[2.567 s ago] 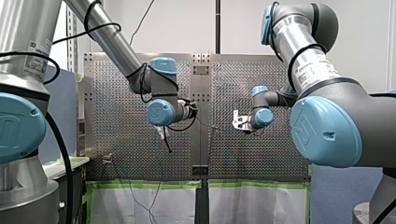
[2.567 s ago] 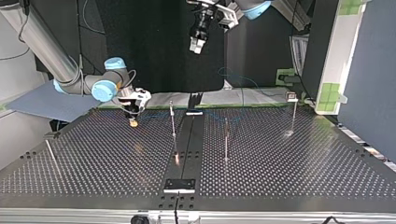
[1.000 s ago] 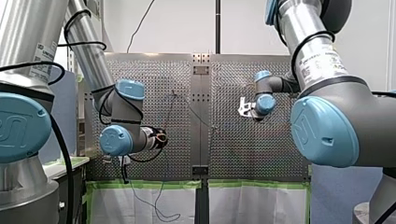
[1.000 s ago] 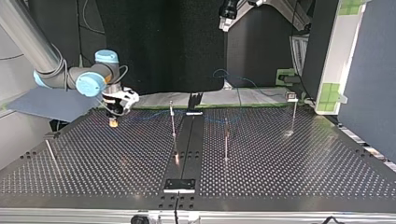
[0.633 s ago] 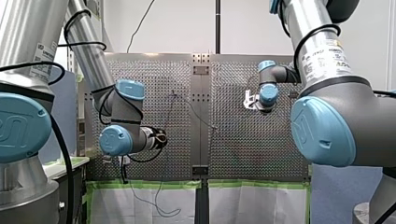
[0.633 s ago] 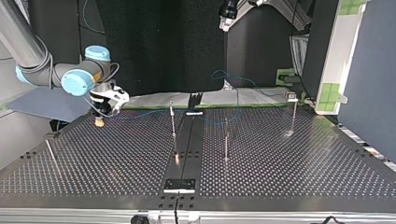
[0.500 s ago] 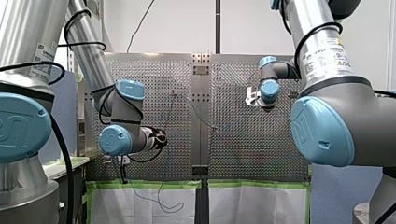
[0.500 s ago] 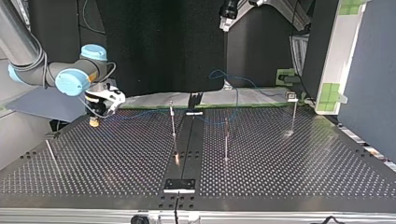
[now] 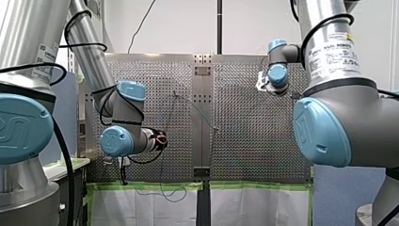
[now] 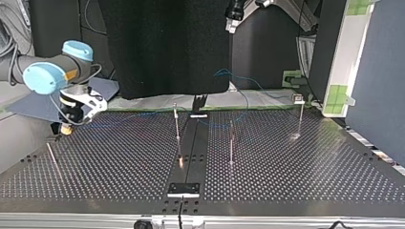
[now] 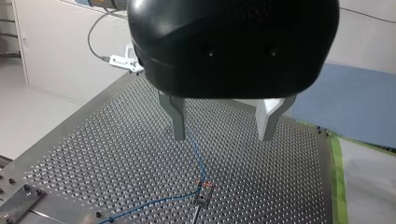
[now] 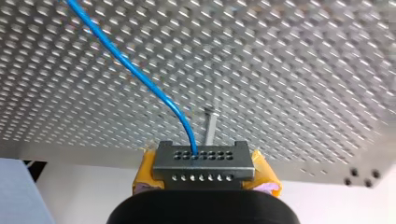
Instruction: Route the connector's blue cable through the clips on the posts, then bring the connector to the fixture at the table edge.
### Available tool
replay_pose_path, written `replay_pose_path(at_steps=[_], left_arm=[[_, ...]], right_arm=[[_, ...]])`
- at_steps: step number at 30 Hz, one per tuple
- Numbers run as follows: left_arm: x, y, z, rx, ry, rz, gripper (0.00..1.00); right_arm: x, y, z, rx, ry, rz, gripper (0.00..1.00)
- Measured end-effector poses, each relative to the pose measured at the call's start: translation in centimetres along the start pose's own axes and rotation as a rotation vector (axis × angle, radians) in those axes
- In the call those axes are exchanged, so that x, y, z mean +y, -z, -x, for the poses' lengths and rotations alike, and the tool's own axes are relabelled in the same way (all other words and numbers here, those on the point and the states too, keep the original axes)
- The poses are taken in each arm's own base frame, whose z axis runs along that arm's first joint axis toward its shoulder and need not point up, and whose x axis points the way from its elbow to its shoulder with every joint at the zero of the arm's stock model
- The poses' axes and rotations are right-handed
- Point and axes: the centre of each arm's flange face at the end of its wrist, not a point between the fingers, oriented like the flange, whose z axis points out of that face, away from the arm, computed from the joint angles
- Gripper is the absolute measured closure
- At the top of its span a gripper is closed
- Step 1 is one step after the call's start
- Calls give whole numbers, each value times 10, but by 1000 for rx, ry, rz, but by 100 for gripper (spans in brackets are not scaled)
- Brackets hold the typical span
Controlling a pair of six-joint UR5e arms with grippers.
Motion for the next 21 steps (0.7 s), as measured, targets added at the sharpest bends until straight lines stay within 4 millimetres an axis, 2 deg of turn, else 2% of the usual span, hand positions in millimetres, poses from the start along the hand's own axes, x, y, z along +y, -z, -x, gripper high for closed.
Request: replay_pose_path(at_steps=[8,21], left_arm=[[0,-1,0,0,-2,-5,0],[-1,-1,0,-2,-15,-6,0]], right_arm=[[12,15,-33,58,-25,-1,100],[31,38,-56,163,-63,-23,100]])
